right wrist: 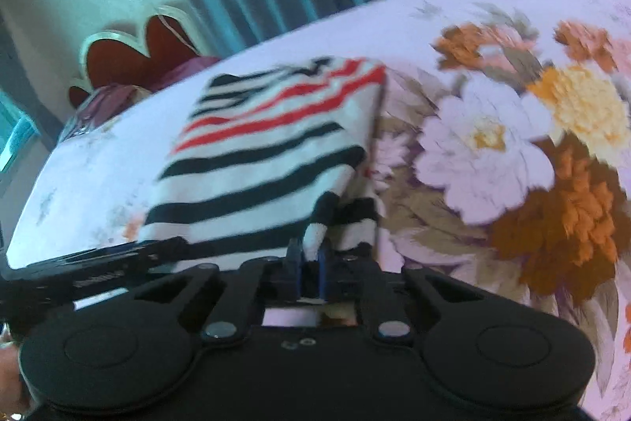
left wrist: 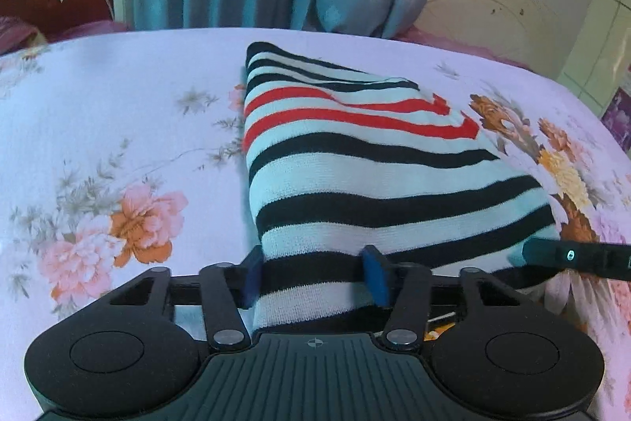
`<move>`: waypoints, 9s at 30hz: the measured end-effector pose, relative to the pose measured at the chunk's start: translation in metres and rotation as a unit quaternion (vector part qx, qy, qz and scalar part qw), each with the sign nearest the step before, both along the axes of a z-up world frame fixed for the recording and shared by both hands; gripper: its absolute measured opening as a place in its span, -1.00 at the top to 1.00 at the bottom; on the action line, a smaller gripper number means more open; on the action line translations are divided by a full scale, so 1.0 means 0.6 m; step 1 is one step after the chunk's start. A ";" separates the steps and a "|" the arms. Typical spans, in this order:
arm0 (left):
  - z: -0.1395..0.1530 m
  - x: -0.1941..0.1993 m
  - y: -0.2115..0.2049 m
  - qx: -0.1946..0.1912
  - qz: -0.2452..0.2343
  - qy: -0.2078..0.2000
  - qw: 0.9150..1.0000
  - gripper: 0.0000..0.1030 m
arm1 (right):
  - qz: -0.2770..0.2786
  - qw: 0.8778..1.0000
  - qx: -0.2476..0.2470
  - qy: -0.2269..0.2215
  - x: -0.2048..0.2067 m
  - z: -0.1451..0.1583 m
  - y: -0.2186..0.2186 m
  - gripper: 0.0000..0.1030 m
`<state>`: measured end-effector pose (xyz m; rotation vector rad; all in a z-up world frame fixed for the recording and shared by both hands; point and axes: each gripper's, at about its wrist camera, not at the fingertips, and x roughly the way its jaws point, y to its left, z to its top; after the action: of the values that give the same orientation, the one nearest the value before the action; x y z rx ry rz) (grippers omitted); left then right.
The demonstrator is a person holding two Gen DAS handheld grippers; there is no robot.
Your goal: Fold small clothes
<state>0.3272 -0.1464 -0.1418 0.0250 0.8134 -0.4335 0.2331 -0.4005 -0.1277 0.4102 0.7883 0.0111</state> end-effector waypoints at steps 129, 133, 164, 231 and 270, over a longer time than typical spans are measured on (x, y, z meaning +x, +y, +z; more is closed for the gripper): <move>0.066 0.177 0.498 -0.065 0.053 -0.031 0.996 0.11 | 0.102 0.990 0.084 -0.045 0.292 0.033 0.432 0.32; 0.025 0.200 0.559 -0.060 0.059 -0.025 0.996 0.11 | 0.104 0.991 0.081 -0.034 0.314 0.004 0.484 0.32; -0.022 0.270 0.543 -0.003 0.101 -0.061 0.993 -0.32 | 0.095 0.992 -0.084 -0.004 0.436 -0.041 0.559 0.50; -0.032 0.094 0.582 0.053 0.153 0.044 0.986 -1.00 | 0.064 0.994 -0.093 0.001 0.168 -0.069 0.604 0.65; 0.285 -0.480 0.644 0.074 0.212 -0.126 0.966 -1.00 | 0.050 0.972 -0.171 -0.155 -0.334 0.242 0.674 -0.99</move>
<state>0.0392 0.2397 0.0295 0.0429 0.5774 0.0362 0.0325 0.0038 0.0175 0.0380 0.4876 0.0331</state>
